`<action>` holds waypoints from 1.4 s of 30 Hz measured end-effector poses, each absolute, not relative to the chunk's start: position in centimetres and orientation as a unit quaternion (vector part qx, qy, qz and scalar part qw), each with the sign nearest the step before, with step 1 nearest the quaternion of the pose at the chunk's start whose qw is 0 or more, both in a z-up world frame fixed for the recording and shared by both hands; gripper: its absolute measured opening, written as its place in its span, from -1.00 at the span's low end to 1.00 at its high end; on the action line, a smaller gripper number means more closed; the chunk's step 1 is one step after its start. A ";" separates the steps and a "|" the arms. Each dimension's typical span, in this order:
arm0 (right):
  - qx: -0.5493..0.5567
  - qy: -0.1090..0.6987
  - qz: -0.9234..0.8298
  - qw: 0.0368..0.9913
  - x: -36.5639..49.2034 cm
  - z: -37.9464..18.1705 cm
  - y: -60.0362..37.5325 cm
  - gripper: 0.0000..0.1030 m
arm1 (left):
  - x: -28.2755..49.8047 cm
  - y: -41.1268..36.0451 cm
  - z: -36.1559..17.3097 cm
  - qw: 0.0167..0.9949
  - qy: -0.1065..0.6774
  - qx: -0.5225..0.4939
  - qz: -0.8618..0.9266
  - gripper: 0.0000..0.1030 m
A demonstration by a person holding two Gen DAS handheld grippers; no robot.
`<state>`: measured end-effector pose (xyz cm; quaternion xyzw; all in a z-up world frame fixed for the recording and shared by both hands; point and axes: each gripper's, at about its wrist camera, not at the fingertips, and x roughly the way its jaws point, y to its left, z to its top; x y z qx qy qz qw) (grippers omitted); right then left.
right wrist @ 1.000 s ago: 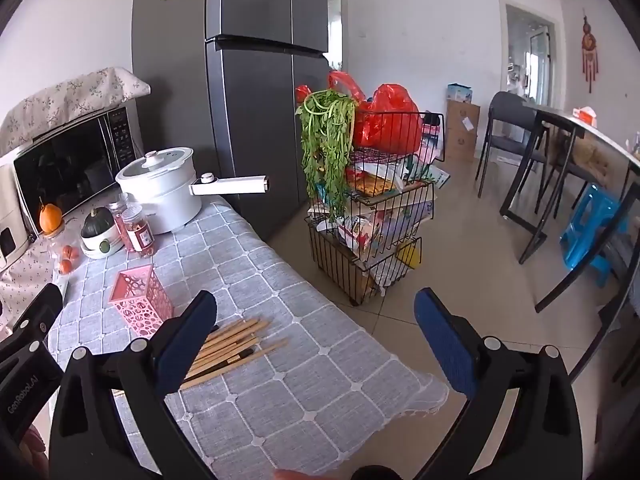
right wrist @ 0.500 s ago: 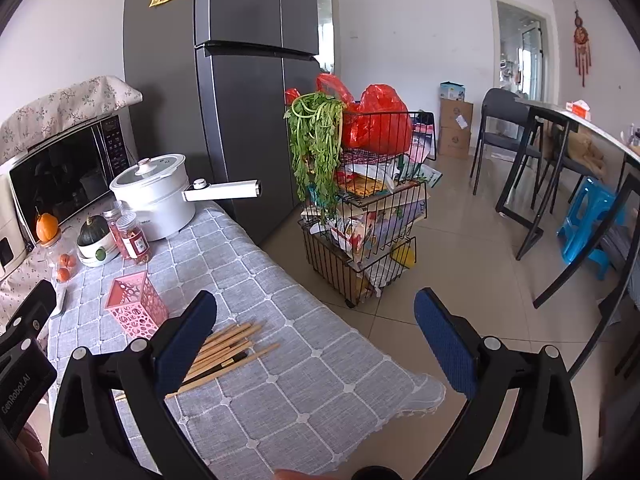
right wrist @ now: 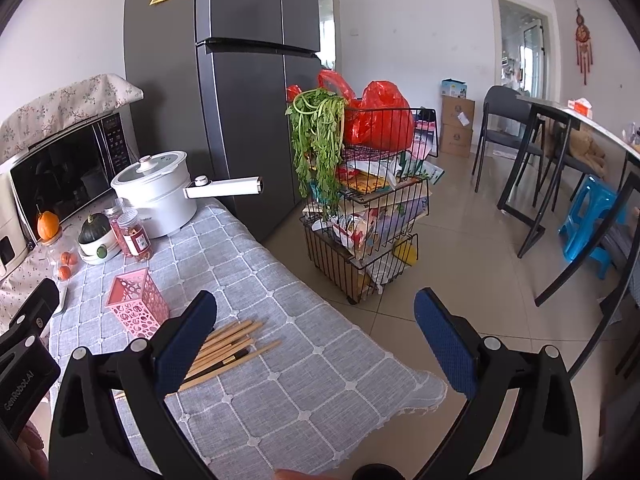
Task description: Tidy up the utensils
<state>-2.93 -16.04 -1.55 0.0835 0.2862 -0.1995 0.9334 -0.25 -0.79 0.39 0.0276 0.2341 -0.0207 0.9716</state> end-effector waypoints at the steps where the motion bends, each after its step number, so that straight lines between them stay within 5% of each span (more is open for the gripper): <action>1: 0.083 0.287 -0.199 0.933 -2.9 -1.6 -16.1 0.87 | -0.2 -0.8 0.4 0.971 0.235 0.028 -0.020 0.86; 42: 0.088 0.299 -0.196 0.930 -2.7 -2.3 -16.2 0.87 | -0.1 0.1 -0.6 0.969 0.245 0.027 -0.015 0.86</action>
